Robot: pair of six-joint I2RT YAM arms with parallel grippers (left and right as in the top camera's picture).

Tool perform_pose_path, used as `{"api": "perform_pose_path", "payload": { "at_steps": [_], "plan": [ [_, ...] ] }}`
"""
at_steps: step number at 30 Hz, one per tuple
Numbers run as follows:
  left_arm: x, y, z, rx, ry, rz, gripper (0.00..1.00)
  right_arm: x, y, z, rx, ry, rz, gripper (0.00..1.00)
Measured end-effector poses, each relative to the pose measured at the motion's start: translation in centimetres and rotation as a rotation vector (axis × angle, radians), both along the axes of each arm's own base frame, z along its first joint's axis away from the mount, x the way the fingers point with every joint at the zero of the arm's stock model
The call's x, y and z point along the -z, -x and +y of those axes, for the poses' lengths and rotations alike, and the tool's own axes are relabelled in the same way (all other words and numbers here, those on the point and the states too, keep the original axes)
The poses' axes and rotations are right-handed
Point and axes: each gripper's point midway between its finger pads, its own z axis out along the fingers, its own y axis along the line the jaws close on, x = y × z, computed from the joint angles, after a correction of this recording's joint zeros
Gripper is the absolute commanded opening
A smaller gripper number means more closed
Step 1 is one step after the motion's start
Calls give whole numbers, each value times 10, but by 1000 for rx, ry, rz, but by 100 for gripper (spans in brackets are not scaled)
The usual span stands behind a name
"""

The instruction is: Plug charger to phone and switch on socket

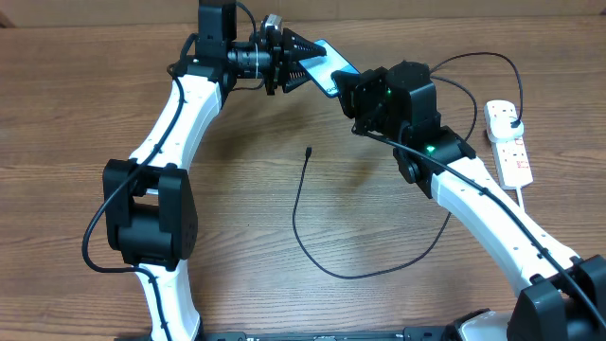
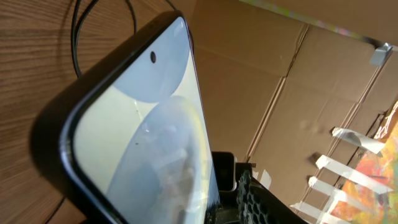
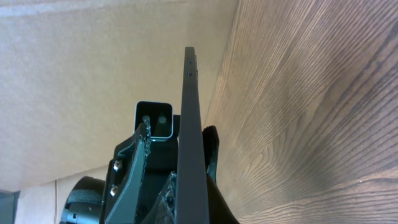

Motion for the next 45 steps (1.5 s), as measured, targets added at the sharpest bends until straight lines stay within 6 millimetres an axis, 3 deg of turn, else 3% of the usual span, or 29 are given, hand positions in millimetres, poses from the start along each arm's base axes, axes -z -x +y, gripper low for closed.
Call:
{"api": "perform_pose_path", "payload": {
  "at_steps": [9,16,26,36,43,45],
  "plan": [
    [0,-1,0,-19,6,57,40,0,1,3,25,-44,32,4],
    [1,0,-4,-19,3,66,24,-2,1,5,45,-99,58,4],
    [3,-1,-4,-34,-2,86,21,-4,2,9,66,-145,85,4],
    [3,-2,-4,-45,-2,111,5,-5,2,10,80,-169,95,4],
    [3,-2,-4,-51,1,135,4,-5,2,11,87,-187,108,4],
    [3,-2,-4,-51,1,134,4,-5,3,11,87,-188,108,8]
  ]
}}
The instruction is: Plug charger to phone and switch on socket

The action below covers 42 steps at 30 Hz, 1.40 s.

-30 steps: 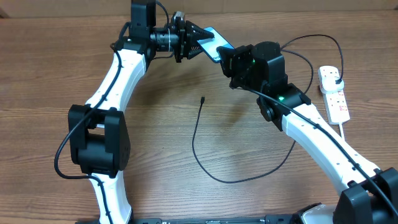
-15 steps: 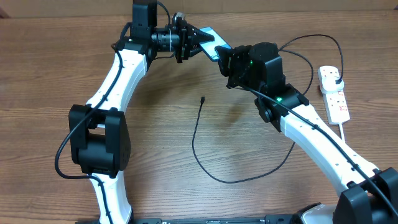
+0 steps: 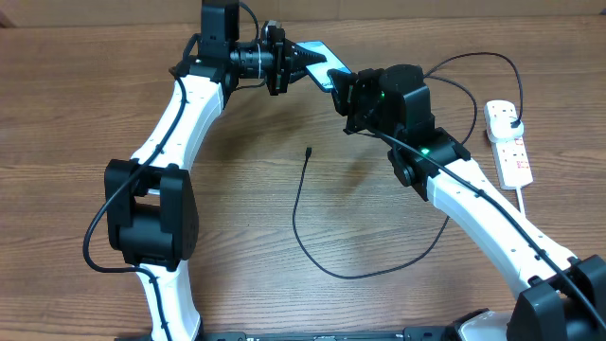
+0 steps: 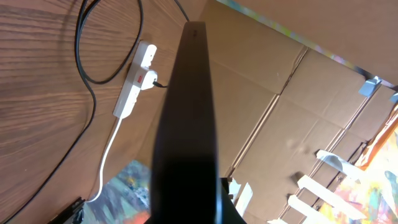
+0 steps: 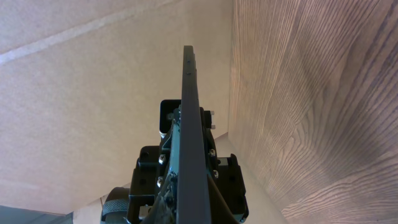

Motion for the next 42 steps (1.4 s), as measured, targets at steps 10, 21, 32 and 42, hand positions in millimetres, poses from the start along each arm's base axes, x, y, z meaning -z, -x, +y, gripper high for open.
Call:
{"api": "perform_pose_path", "payload": {
  "at_steps": [10,21,32,42],
  "plan": [
    [3,-2,2,27,-44,-163,4,18,16,6,-104,123,24,36],
    [44,22,51,76,-156,-128,4,63,32,-40,-211,403,107,39],
    [31,44,111,67,-287,-239,4,82,48,-63,-500,680,-28,39],
    [-39,72,150,-10,-292,-354,4,96,83,-39,-745,777,-82,35]
  ]
}}
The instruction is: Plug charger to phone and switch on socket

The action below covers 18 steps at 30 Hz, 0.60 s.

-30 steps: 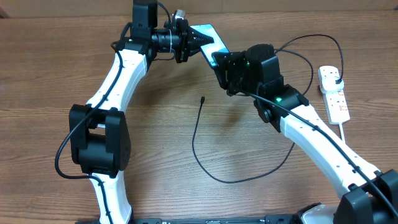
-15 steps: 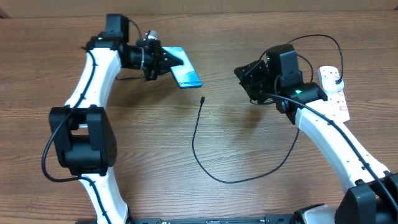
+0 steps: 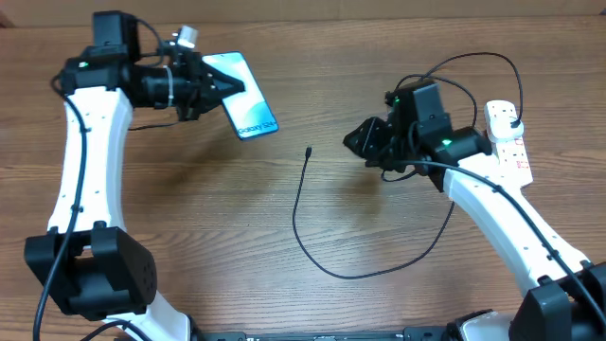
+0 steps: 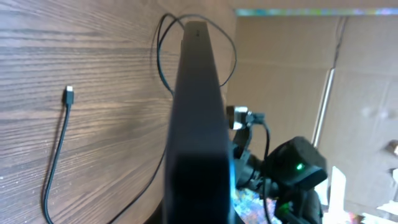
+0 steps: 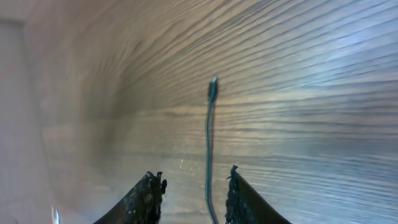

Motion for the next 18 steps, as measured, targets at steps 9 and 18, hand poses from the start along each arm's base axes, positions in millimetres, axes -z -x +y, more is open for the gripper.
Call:
{"api": "perform_pose_path", "payload": {
  "at_steps": [9,18],
  "plan": [
    [16,-4,27,-47,34,-2,4,28,-1,45,-126,-21,-1,35],
    [51,-2,28,-42,44,1,4,87,-14,62,-153,-49,78,34]
  ]
}}
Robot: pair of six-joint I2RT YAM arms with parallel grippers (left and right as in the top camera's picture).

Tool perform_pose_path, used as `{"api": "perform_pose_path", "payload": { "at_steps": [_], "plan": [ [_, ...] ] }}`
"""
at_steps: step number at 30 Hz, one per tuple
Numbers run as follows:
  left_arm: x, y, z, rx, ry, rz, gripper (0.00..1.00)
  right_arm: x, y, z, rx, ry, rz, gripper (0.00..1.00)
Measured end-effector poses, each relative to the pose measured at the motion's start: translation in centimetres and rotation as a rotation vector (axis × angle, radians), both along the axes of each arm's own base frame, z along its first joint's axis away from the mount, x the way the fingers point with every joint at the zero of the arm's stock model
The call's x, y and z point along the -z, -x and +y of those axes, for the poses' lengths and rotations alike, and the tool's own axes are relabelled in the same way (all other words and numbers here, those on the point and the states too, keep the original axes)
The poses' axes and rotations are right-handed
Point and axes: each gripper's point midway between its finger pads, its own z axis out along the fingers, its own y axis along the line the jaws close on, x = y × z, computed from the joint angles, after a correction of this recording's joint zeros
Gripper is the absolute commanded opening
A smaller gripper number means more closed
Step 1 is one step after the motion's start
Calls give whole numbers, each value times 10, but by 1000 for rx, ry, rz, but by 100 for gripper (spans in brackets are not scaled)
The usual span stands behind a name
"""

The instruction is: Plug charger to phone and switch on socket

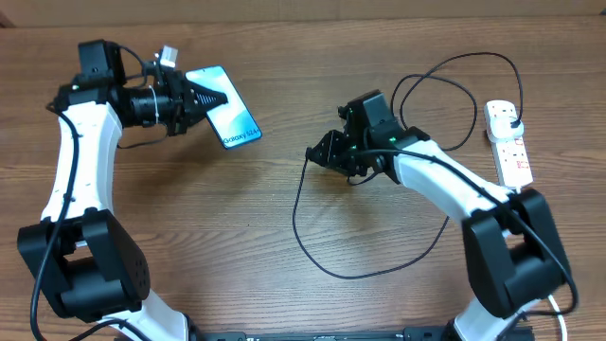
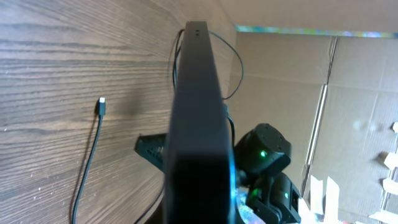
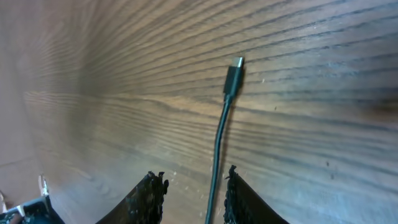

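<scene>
My left gripper (image 1: 210, 102) is shut on a black phone (image 1: 225, 120), held above the left part of the table with its blue screen facing up. That phone (image 2: 196, 112) appears edge-on in the left wrist view. The black charger cable (image 1: 295, 213) lies in a loop on the wood. Its plug (image 3: 235, 70) points away from my right gripper (image 3: 193, 180), which is open low over the table, and the cable (image 3: 216, 162) runs between its fingers (image 3: 153, 190). From overhead my right gripper (image 1: 319, 153) sits at the plug end. A white socket strip (image 1: 507, 142) lies at the far right.
The cable's far part curls in a loop (image 1: 436, 80) toward the socket strip, where a plug sits in it. Cardboard walls stand behind the table. The right arm (image 2: 264, 155) shows beyond the phone in the left wrist view.
My right gripper has moved left, from a short way right of the cable's plug to straddling the cable just behind it. The left gripper has shifted the phone slightly left.
Both grippers were together at the phone, held up at the back middle of the table, and stayed so. Then the left gripper alone held the phone over the left side and the right one was open near the cable. Now it straddles the cable.
</scene>
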Motion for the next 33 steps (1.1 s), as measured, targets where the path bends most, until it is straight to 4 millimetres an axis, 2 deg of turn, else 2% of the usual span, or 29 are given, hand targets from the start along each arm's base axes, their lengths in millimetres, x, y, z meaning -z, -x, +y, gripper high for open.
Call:
{"api": "perform_pose_path", "payload": {
  "at_steps": [7,14,33],
  "plan": [
    [5,1,0,-2,2,10,4,16,-8,9,-15,-32,-7,34],
    [7,4,-1,-10,8,49,4,39,-7,11,-22,-28,31,33],
    [8,6,-11,11,4,62,4,56,-20,19,25,-70,45,29]
  ]
}}
